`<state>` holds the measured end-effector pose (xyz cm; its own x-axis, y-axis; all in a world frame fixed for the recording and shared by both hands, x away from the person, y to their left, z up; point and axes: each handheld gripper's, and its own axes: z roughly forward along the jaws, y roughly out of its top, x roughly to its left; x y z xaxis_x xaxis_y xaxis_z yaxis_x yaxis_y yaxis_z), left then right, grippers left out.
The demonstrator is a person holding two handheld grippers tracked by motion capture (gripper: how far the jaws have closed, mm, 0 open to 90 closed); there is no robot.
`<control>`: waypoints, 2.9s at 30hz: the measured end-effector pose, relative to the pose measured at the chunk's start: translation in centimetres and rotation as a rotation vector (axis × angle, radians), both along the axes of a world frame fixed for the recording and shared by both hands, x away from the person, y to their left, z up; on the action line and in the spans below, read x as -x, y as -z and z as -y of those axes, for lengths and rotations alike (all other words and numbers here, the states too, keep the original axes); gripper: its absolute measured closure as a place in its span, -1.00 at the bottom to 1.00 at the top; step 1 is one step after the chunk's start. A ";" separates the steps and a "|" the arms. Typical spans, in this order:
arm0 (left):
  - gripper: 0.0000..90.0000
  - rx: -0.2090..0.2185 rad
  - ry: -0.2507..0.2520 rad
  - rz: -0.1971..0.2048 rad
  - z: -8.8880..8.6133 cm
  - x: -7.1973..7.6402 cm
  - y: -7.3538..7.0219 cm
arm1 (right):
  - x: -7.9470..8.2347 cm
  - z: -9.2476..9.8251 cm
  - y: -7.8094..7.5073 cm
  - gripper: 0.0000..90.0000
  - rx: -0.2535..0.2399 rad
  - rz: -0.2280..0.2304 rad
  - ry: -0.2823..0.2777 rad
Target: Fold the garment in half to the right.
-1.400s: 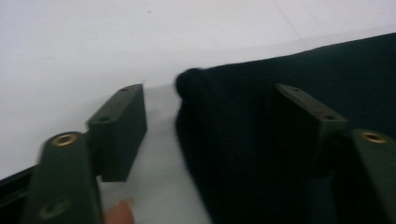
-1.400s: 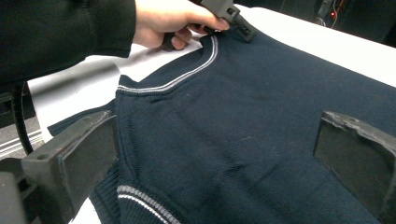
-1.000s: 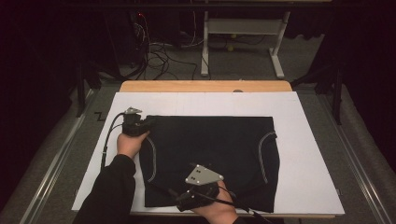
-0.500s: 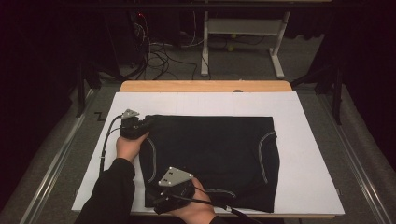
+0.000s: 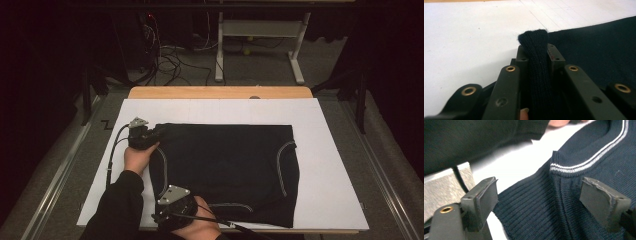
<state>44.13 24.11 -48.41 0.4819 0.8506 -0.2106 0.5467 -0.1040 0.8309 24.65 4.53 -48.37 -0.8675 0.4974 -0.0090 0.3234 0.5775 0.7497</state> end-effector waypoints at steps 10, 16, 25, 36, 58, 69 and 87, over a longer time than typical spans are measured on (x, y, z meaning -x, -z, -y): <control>0.61 -0.001 -0.003 -0.004 0.0 0.0 0.0 | 0.0 -1.0 0.6 -0.61 0.059 -0.001 0.035; 0.61 -0.002 -0.003 -0.007 0.0 0.0 0.0 | -0.1 -0.8 0.3 -0.22 0.075 0.013 0.067; 0.61 -0.011 -0.001 -0.006 0.1 0.1 0.0 | -0.6 0.0 0.1 0.48 0.070 0.022 0.116; 0.61 -0.008 0.003 -0.008 0.1 0.1 0.0 | 0.0 1.2 -0.8 0.72 0.010 0.086 0.126; 0.60 0.004 -0.090 0.010 0.9 0.4 -3.9 | 1.0 3.6 -3.5 0.72 -0.105 0.159 0.100; 0.60 -0.024 -0.144 0.024 0.2 0.7 -5.1 | 1.4 3.1 -4.2 0.72 -0.129 0.180 0.087; 0.62 -0.018 -0.220 0.046 -4.6 2.0 -5.7 | 1.5 -1.1 -4.5 0.72 -0.153 0.175 -0.002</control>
